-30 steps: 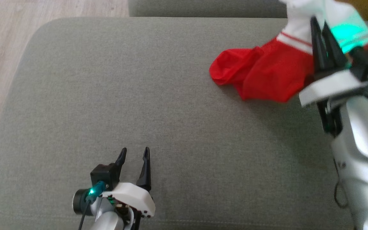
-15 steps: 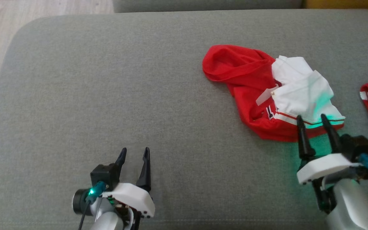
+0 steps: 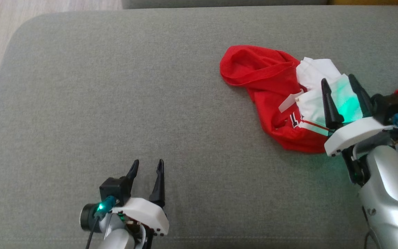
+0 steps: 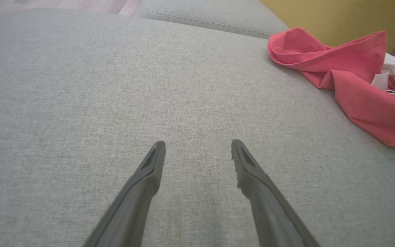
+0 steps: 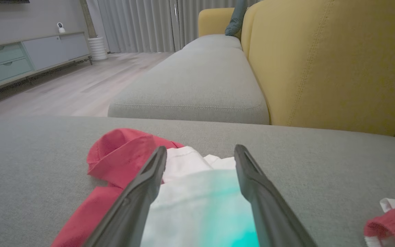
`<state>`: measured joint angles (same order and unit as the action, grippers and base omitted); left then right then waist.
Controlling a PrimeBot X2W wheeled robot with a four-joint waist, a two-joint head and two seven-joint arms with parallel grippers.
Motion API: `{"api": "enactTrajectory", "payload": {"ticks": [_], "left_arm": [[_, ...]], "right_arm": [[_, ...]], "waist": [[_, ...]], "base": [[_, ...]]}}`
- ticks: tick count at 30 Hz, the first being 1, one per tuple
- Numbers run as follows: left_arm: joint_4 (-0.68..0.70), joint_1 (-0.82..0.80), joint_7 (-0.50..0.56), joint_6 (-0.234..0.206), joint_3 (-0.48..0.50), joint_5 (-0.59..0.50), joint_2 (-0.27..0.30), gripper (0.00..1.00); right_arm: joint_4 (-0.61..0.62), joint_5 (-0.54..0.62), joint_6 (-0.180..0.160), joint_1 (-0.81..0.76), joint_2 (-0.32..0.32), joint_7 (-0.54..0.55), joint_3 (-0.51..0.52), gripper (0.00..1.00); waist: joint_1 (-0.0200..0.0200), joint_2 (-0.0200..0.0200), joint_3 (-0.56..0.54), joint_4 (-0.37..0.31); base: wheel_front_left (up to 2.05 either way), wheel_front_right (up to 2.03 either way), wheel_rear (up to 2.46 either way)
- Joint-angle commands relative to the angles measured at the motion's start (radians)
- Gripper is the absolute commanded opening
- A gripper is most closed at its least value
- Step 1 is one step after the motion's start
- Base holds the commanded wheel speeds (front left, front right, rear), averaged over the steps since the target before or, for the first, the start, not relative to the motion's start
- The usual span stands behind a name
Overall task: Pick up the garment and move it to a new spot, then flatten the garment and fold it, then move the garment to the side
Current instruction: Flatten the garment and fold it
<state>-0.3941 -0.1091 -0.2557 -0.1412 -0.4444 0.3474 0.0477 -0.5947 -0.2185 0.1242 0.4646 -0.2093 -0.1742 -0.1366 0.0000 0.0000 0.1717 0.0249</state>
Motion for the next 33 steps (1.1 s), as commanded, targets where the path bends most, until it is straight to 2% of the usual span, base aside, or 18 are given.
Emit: {"api": "enactTrajectory", "payload": {"ticks": [1,9,10,11,12,23,30,33], "left_arm": [[0.025,-0.04,-0.006,-0.007,0.022,0.006,0.003,1.0],[0.029,-0.045,-0.006,-0.012,0.02,0.009,0.003,1.0],[0.029,-0.047,-0.006,-0.012,0.021,0.008,0.003,1.0],[0.03,-0.048,-0.006,-0.012,0.021,0.007,0.003,1.0],[0.031,-0.05,-0.006,-0.012,0.021,0.005,0.003,1.0],[0.032,-0.041,-0.006,-0.01,0.028,0.002,0.003,1.0],[0.031,-0.029,-0.006,-0.003,0.027,0.007,0.003,1.0],[0.031,-0.032,-0.006,0.0,0.018,0.009,0.003,1.0]], "right_arm": [[0.012,0.003,0.007,0.017,-0.012,0.008,-0.023,1.0],[-0.055,0.026,0.007,0.029,-0.005,0.018,-0.022,1.0],[-0.063,0.032,0.007,0.033,-0.004,0.02,-0.023,0.76],[-0.07,0.034,0.007,0.037,-0.002,0.021,-0.022,0.28],[-0.075,0.034,0.007,0.042,0.001,0.017,-0.02,0.0],[-0.059,0.044,0.007,0.046,0.006,-0.065,0.005,0.0],[0.062,0.02,0.007,0.036,-0.004,-0.086,0.049,0.0],[0.11,0.029,0.007,0.09,-0.033,-0.087,0.019,0.0]], "waist": [[0.0,0.0,0.005,0.007],[0.0,0.0,0.02,0.023],[0.0,0.0,0.023,0.024],[0.0,0.0,0.025,0.024],[0.0,0.0,0.028,0.025],[0.0,0.0,0.004,0.015],[0.0,0.0,-0.023,0.004],[0.0,0.0,-0.025,0.017]], "base": [[0.0,0.0,0.0],[0.0,0.0,0.0],[0.0,0.0,0.0],[0.0,0.0,0.0],[0.0,0.0,0.0],[0.0,0.0,0.0],[0.0,0.0,0.0],[0.0,0.0,0.0]]}}
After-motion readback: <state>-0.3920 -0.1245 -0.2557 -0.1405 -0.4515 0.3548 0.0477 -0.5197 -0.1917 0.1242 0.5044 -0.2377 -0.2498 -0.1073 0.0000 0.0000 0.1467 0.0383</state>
